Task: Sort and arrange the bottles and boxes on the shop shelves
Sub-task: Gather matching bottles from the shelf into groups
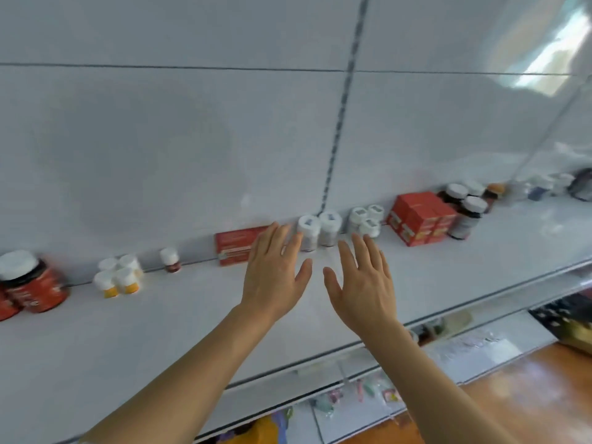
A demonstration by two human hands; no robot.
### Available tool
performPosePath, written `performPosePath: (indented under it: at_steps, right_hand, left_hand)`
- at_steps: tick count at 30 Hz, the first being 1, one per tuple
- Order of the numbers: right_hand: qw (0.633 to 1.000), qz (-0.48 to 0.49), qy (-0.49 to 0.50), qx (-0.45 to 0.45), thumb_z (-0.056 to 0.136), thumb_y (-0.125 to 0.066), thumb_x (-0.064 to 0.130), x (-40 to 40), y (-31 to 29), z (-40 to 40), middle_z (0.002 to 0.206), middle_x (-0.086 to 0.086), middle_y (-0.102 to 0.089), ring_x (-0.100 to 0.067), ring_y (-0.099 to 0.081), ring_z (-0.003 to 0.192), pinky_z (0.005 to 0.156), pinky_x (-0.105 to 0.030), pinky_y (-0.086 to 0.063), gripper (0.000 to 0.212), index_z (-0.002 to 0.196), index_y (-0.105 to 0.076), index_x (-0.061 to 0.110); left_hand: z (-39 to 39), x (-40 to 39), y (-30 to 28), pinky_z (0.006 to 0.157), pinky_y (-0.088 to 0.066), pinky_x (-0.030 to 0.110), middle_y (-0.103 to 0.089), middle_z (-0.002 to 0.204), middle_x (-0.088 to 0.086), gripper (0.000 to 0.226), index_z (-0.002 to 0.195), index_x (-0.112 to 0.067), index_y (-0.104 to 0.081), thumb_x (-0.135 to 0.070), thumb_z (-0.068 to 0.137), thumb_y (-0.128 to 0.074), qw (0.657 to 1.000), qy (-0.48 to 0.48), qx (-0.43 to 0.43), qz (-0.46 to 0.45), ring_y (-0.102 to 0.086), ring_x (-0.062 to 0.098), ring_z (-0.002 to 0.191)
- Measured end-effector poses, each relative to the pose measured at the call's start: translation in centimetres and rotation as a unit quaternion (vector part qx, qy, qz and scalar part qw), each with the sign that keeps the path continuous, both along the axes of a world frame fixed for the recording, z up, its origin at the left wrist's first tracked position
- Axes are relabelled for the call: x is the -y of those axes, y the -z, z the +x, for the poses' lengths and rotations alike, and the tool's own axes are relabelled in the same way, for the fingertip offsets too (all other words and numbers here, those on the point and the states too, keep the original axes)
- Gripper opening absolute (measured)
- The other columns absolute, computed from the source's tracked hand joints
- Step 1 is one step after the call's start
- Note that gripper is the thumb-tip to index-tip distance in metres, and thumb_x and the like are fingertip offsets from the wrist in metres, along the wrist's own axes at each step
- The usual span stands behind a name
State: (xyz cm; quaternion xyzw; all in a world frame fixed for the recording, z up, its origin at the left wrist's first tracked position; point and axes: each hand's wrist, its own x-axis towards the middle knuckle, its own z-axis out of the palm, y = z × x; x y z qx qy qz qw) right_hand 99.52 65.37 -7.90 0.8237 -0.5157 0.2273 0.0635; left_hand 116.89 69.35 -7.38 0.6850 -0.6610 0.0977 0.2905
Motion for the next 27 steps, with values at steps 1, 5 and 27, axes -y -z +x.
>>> performPosePath:
  at_steps: [1, 5, 27]
  right_hand:
    - [1.000, 0.003, 0.016, -0.003, 0.097, -0.037, 0.051, 0.5, -0.3, -2.5, 0.152, -0.018, -0.038, -0.035, -0.026, 0.146, 0.118, -0.048, -0.026, 0.062, 0.142, -0.046, 0.011]
    - [0.996, 0.016, 0.092, -0.008, 0.097, -0.030, 0.055, 2.4, -1.3, -11.7, 0.156, -0.016, -0.032, -0.032, -0.021, 0.148, 0.119, -0.047, -0.022, 0.067, 0.147, -0.040, 0.012]
    - [0.936, 0.043, 0.350, -0.022, 0.097, -0.026, 0.057, 17.9, -4.1, -51.6, 0.156, -0.010, -0.034, -0.029, -0.023, 0.147, 0.121, -0.044, -0.020, 0.071, 0.151, -0.032, 0.012]
  left_hand:
    - [-2.2, 1.0, -0.3, 0.113, -0.033, 0.049, -0.046, 0.146, 0.010, 0.054, 0.137, -0.013, -0.050, -0.046, 0.094, -0.043, 1.000, 0.010, 0.002, 0.000, -0.034, 0.031, 0.141]
    - [-11.0, 5.1, -1.5, 0.116, -0.027, 0.050, -0.041, 0.151, 0.009, 0.061, 0.142, -0.015, -0.046, -0.050, 0.093, -0.037, 0.998, 0.056, -0.003, 0.018, -0.027, 0.030, 0.145]
    - [-53.3, 30.6, -3.4, 0.111, -0.035, 0.043, -0.052, 0.140, 0.012, 0.064, 0.139, -0.014, -0.050, -0.054, 0.091, -0.036, 0.951, 0.307, 0.000, 0.031, -0.042, 0.029, 0.132]
